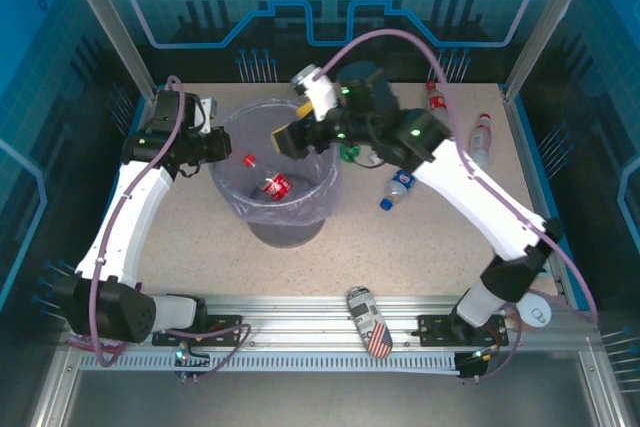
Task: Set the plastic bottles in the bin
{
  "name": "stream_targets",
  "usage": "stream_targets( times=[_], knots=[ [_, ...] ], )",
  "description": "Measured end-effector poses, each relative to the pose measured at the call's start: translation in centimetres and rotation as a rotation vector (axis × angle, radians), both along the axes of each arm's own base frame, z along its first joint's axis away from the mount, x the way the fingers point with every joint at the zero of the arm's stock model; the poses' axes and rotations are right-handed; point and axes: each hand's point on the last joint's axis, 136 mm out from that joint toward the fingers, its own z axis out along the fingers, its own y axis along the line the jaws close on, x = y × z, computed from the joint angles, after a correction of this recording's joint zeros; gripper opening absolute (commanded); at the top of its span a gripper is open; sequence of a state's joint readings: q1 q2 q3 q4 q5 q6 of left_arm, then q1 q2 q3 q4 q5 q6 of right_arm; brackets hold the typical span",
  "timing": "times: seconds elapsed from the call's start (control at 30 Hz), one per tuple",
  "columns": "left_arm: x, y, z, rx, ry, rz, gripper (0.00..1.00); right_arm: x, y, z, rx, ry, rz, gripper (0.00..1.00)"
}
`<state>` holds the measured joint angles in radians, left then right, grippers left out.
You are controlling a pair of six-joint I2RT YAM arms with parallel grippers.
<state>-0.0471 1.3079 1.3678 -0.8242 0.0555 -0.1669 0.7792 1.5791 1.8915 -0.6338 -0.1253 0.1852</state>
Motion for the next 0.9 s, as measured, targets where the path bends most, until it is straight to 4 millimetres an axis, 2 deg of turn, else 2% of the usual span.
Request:
stream_targets(
  times=[0.1,0.2,0.3,0.37,0.47,0.53,0.6,0.9],
  knots=[
    [0.1,1.0,-0.1,0.007,0.002,0.022,0.11,1.7,-5.3,0.4,0.016,0.002,-0.157,0.80],
    [0.2,1.7,-0.1,0.009,0.002,0.039,0.11,4.0,-10.8,-2.3,-0.016,0.058,-0.342,0.81],
    [0.2,2.2,-0.1,0.011,0.001,0.050,0.11,5.8,-15.9,-7.7,-0.076,0.178,-0.513,0.85],
    [0.2,2.4,-0.1,0.011,0.001,0.055,0.11,6.6,-19.1,-12.2,-0.121,0.281,-0.619,0.88],
    [0.2,2.5,-0.1,0.013,0.001,0.054,0.11,6.4,-22.9,-17.9,-0.162,0.428,-0.741,0.90],
    [0.3,2.5,-0.2,0.013,-0.001,0.054,0.11,6.1,-24.7,-20.8,-0.178,0.506,-0.799,0.92],
    [0.4,2.5,-0.2,0.015,-0.010,0.053,0.11,6.0,-25.4,-23.0,-0.190,0.564,-0.834,0.94],
    [0.7,2.5,-0.1,0.013,-0.043,0.037,0.12,7.0,-26.0,-30.3,-0.253,0.697,-0.919,0.98]
  ],
)
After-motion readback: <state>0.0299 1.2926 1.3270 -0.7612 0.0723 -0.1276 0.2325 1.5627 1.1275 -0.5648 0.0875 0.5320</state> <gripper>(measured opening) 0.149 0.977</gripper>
